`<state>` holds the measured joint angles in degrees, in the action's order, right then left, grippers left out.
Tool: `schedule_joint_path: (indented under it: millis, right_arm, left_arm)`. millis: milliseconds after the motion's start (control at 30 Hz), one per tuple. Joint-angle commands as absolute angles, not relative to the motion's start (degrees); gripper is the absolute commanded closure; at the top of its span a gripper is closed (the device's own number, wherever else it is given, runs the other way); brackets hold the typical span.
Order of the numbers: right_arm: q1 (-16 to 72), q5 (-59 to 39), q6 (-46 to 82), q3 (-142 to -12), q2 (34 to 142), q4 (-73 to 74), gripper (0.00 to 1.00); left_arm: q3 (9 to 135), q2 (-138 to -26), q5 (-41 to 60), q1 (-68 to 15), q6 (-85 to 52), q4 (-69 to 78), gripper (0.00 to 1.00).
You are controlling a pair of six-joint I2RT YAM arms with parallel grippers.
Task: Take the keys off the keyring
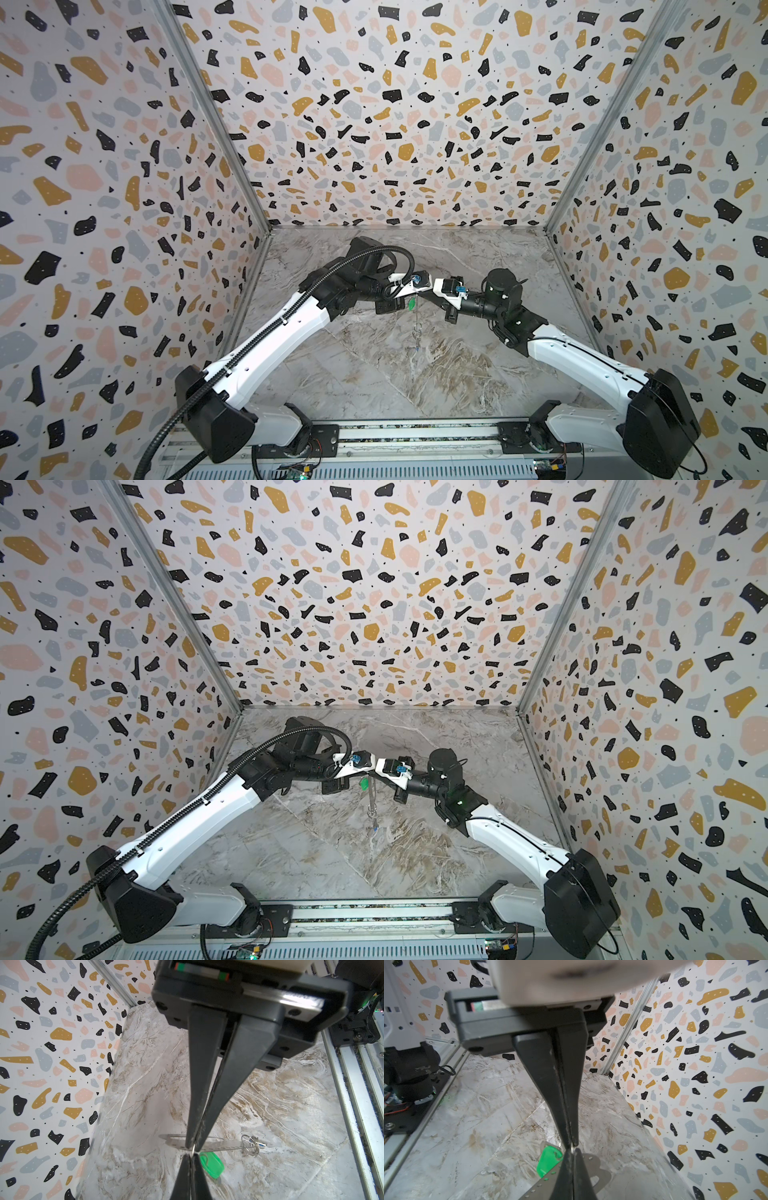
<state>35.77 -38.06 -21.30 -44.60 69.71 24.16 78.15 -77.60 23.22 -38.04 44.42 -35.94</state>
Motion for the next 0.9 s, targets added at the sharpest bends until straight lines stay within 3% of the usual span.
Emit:
schedule_joint_path:
  millis: [0,33,100,167,333,867]
  right_arm:
    - [35.98,-38.74,-20.18,-44.93,69.15,26.72,1.0]
    - [35.95,-38.71,-20.13,-44.99,69.17,26.7,1.0]
    - [36.0,-38.6,-20.03,-44.53,68.95,27.02,1.0]
    - [36.02,-38.49,-19.17,-43.81,68.69,28.39,1.0]
    - [35.86,-38.89,-17.49,-42.72,68.24,31.35,1.0]
    - [34.59,-40.65,-12.74,-40.91,67.85,38.72,1.0]
  left_arm:
    - [79.75,-77.44,23.6,-38.5,45.09,-35.05,1.0]
    - [79.43,-77.27,23.18,-38.5,44.73,-34.58,1.0]
    - [78.25,-76.64,21.76,-38.41,43.91,-32.71,0.84]
    - [76.69,-75.3,20.7,-37.7,42.72,-30.2,0.74]
    - [69.81,-70.56,28.23,-32.16,35.97,-19.25,0.56]
    - [52.89,-67.03,39.07,-30.37,20.6,1.23,0.47]
